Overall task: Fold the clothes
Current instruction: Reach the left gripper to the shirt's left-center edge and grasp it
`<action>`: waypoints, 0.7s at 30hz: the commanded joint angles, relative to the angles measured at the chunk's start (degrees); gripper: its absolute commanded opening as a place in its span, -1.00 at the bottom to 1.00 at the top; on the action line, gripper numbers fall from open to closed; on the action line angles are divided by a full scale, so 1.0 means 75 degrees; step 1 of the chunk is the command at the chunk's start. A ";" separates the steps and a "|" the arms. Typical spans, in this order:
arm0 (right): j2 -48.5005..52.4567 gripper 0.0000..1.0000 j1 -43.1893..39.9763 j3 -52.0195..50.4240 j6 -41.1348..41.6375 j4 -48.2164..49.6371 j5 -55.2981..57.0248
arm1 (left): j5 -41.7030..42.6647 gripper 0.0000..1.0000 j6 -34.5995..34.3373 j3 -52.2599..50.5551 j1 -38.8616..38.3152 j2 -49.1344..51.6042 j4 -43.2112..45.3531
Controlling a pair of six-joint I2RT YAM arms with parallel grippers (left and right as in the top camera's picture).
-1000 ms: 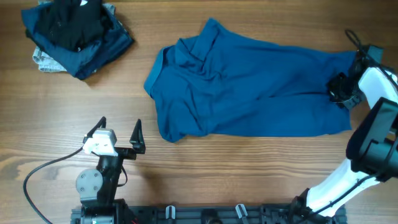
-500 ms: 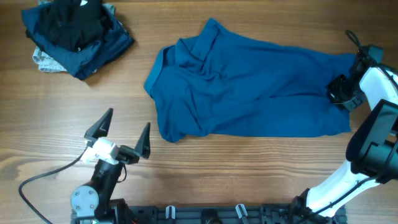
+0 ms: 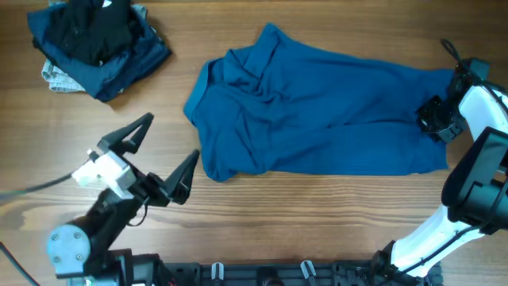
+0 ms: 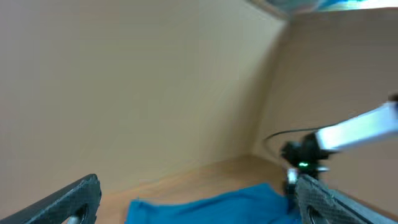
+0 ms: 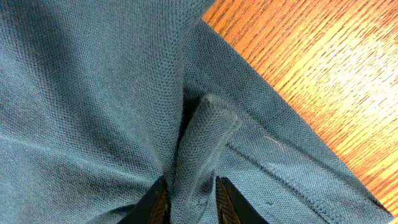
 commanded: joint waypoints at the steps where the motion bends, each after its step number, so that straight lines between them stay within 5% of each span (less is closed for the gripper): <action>1: -0.0172 -0.50 -0.0017 -0.0020 -0.0117 -0.0058 0.0102 | 0.0699 0.99 -0.0376 0.0950 0.0000 0.0956 -0.0848; 6: -0.0172 -0.50 -0.0009 -0.0020 -0.0140 -0.0114 0.0073 | -0.0536 0.99 0.0615 0.3258 -0.0070 0.2576 -0.5050; 9: -0.0172 -0.50 -0.0009 -0.0020 -0.0131 -0.0131 0.0067 | -0.2221 0.99 0.0868 0.4319 -0.0557 0.3427 -0.6869; 13: -0.0172 -0.50 -0.0009 -0.0020 -0.0044 -0.0143 0.0009 | -0.3669 0.99 0.0868 0.4843 -0.2037 0.4383 -0.7705; 21: -0.0172 -0.50 -0.0009 -0.0020 -0.0061 -0.0157 -0.0044 | -0.3410 1.00 0.0772 0.4838 -0.4803 0.6251 -0.7895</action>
